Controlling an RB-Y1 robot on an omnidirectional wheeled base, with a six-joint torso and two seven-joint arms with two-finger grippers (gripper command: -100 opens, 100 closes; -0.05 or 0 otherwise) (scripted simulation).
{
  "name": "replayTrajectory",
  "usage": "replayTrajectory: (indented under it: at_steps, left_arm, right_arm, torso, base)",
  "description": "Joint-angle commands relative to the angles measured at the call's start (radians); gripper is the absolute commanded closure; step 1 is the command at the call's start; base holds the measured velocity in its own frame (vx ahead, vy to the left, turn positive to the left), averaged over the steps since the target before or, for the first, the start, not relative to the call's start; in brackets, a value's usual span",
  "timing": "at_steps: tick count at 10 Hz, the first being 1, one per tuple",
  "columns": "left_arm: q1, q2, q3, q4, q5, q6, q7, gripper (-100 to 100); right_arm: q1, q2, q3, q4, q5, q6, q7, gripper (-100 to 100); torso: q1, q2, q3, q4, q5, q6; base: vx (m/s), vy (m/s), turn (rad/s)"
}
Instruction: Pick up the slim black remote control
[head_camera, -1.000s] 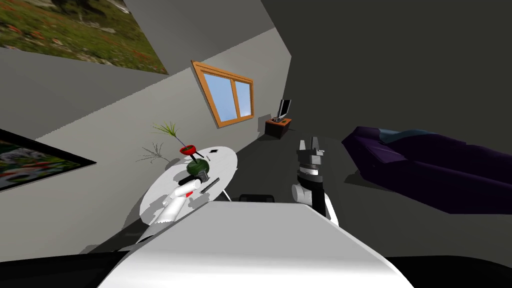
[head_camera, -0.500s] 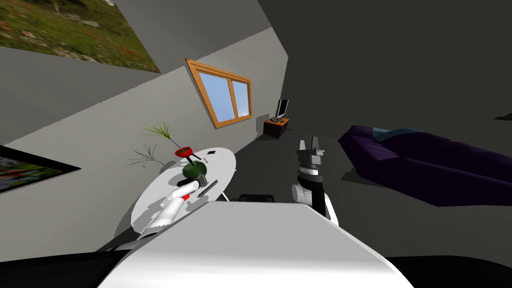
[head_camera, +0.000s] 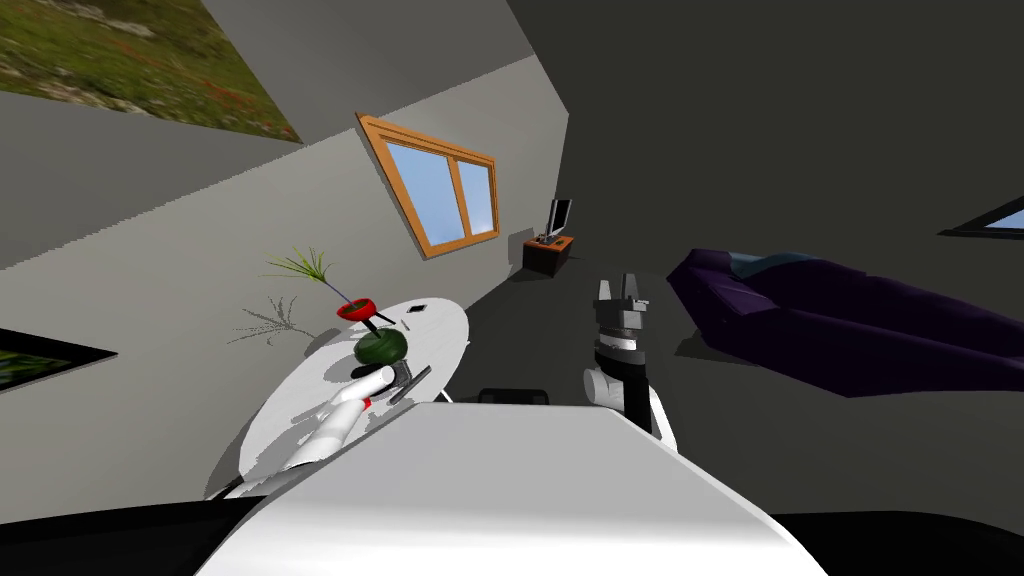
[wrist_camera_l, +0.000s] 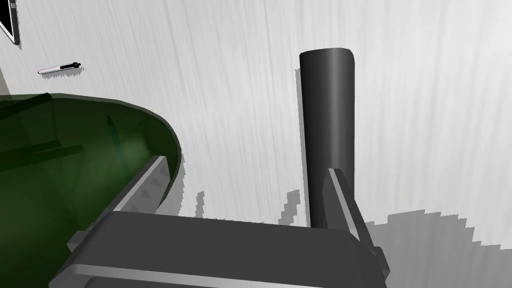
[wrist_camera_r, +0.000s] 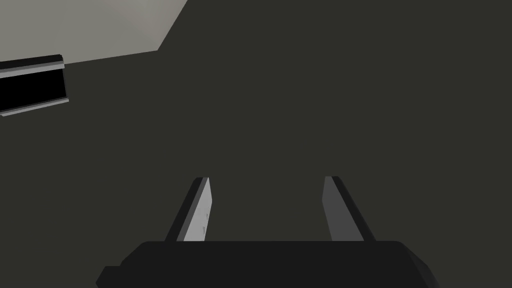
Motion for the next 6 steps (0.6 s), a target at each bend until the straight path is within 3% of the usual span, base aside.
replayTrajectory:
  at_steps: [1,6]
  left_arm:
    - [-0.012,0.013,-0.006,0.05,0.027,0.031,-0.001,-100]
    - [-0.032,0.036,-0.024,0.181,0.074,0.097,0.009,-100]
  right_arm:
    - [0.0,0.0,0.0,0.0,0.0,0.0,0.0,0]
    - [0.0,0.0,0.0,0.0,0.0,0.0,0.0,0]
  torso:
    - [0.0,0.0,0.0,0.0,0.0,0.0]
    - [0.0,0.0,0.0,0.0,0.0,0.0]
  base:
    - [0.03,0.013,-0.079]
    - [0.028,0.014,-0.061]
